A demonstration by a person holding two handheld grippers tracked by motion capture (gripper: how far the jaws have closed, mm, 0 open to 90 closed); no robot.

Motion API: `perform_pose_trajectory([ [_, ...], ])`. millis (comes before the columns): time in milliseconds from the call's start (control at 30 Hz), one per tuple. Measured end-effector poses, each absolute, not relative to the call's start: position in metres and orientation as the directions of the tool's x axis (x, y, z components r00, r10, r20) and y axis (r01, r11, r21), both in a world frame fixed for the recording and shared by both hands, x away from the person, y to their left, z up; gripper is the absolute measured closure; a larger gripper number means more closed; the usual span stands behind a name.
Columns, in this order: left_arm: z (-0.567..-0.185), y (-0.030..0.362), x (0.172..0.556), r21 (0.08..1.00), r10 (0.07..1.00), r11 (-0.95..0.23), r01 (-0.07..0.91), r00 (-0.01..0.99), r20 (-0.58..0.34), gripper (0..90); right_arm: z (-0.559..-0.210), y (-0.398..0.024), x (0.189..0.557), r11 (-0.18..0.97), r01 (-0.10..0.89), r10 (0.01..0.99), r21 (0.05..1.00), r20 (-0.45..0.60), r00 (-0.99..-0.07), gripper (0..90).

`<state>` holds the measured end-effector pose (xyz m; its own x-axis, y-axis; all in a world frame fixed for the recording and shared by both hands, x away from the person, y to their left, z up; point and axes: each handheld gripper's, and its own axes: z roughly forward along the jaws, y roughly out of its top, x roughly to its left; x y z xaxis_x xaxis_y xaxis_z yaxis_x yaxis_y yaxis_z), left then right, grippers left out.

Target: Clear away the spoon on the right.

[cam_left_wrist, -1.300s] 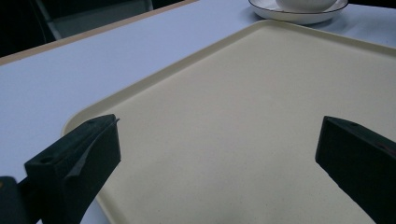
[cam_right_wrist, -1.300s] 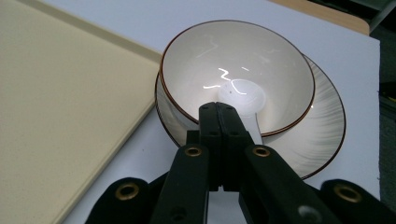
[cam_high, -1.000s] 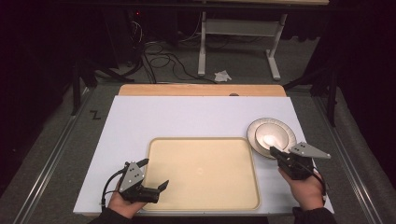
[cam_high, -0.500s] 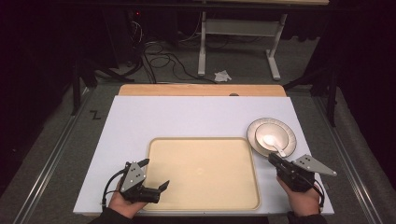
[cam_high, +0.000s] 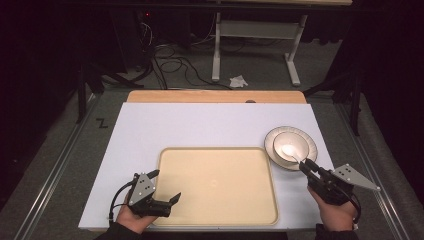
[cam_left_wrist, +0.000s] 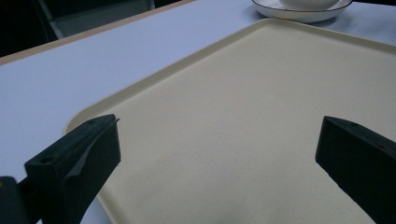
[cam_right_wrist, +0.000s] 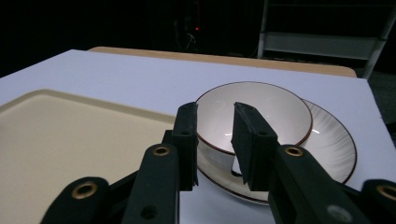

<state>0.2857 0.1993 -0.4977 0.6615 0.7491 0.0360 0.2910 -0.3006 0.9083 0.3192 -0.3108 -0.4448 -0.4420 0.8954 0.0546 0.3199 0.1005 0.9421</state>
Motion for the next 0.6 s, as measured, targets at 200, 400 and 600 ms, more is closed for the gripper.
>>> perform_pose_trajectory([
  [200,-0.498,0.199,0.286,0.908,0.749,-0.302,0.290,0.662,0.038,0.7,-0.445,-0.317,0.322,0.080,0.327,0.909,0.942,0.066,-0.411,66.9],
  [400,-0.498,0.199,0.286,0.908,0.748,-0.302,0.289,0.662,0.039,0.7,-0.449,-0.321,0.324,0.048,0.348,0.926,0.936,0.089,-0.368,60.6],
  [600,-0.498,0.199,0.286,0.907,0.749,-0.304,0.291,0.662,0.038,0.7,-0.454,-0.324,0.329,0.000,0.363,0.924,0.932,0.139,-0.356,52.8],
])
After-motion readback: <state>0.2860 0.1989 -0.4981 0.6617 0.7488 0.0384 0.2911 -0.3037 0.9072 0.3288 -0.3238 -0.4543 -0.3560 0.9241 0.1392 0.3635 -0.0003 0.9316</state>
